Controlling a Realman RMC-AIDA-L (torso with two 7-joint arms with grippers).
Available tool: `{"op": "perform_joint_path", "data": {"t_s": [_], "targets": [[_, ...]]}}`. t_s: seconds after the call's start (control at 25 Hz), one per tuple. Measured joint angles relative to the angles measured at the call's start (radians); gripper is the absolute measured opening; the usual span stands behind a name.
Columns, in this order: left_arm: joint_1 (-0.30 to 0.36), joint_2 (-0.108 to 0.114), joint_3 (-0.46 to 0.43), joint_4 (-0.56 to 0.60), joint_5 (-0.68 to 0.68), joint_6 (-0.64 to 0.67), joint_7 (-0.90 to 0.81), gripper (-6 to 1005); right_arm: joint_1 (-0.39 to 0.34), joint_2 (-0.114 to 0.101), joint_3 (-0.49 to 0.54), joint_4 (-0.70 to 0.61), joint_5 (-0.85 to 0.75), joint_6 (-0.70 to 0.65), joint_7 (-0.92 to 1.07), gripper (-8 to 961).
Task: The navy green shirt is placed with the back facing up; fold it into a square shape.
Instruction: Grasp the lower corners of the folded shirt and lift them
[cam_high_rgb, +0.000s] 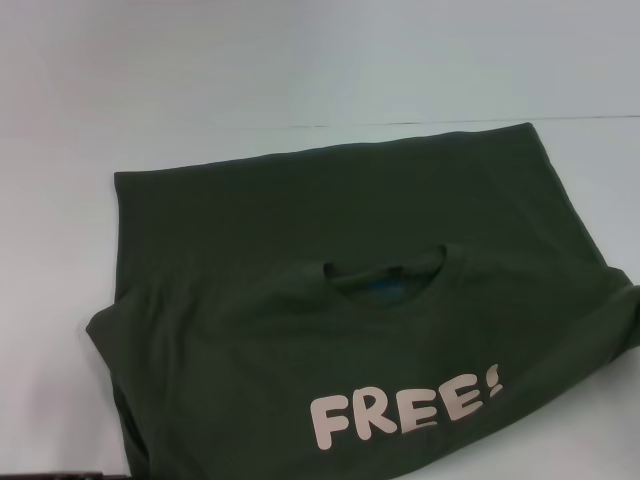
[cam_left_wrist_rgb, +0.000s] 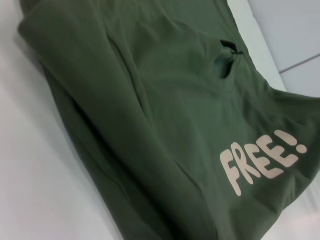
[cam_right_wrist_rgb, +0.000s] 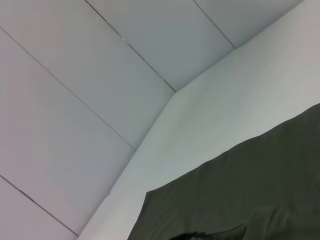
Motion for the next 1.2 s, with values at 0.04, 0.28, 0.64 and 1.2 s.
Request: {"op": "perform_joint_path", "data": {"t_s": [0.04,0.28,0.64,1.2], "targets": [[0.000,-0.002,0.008,-0.001,0.000,-0.006,-0.001,357,0.000,0.000,0.000,0.000,0.000,0.000,0.000,51],[-0.001,-0.007,0.020,-0.003,0.001,-0.014,-0.001,113,-0.003,0.000,0.001,0.000,0.001,-0.005,0.000,52],[0.005,0.005,0.000,0.026,0.001,-0.006,-0.001,-2,-0.010,0.000,0.003,0.002,0.002,-0.004,-0.003,53],[-0.005,0.030,-0.074,0.066,-0.010,0.125,0.027,-1,-0.038,0.009,0.003,0.002,-0.002,-0.008,-0.011,54]]}}
